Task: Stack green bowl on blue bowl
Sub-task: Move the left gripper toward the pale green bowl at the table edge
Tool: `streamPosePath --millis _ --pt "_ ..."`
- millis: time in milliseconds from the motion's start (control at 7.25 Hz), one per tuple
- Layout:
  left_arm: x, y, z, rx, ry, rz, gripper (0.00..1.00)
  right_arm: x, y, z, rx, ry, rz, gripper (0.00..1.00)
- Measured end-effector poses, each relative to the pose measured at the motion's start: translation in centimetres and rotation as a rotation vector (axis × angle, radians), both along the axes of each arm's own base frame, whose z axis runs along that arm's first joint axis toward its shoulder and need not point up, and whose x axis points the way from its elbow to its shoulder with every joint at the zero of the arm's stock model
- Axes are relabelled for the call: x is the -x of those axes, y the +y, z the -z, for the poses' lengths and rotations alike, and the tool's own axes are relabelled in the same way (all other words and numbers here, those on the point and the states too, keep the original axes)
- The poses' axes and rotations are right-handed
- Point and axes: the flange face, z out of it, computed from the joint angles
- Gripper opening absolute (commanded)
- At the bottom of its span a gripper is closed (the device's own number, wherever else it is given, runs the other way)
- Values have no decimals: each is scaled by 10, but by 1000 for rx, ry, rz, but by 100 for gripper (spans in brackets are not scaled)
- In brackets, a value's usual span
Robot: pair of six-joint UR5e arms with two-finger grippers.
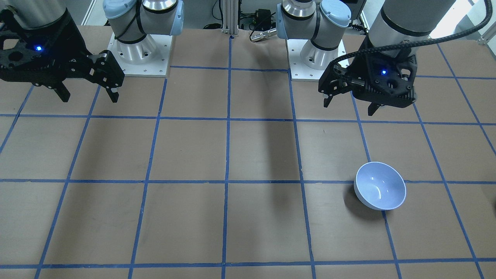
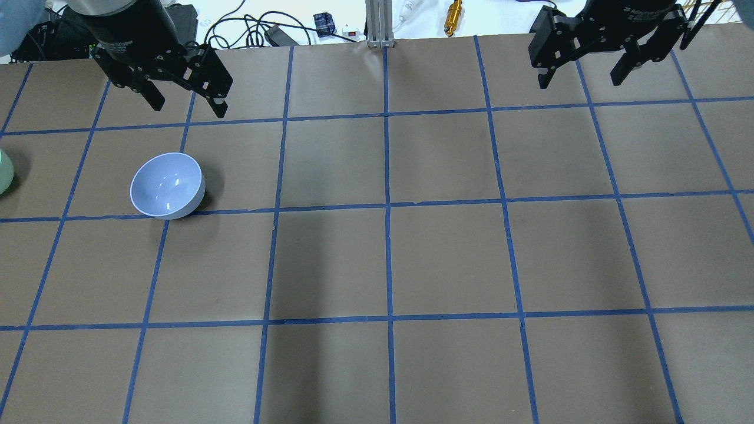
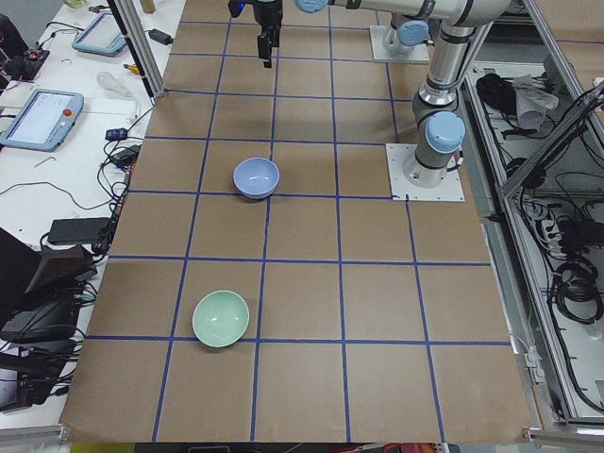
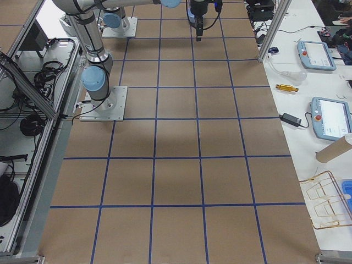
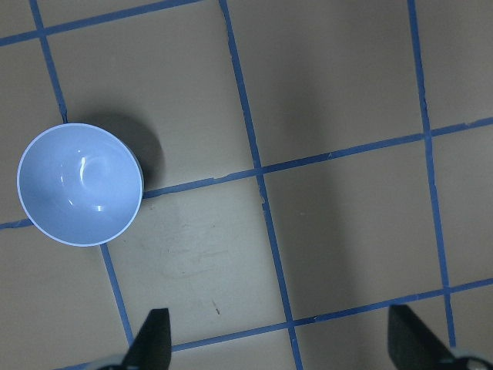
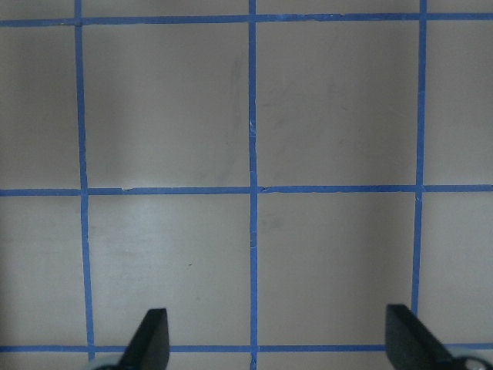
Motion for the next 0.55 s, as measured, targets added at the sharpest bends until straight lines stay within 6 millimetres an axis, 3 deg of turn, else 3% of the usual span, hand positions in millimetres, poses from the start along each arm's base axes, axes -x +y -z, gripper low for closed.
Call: streamPosePath --millis 552 --pt "-14 -4 1 1 4 -7 100 0 0 0 0 -1 1 100"
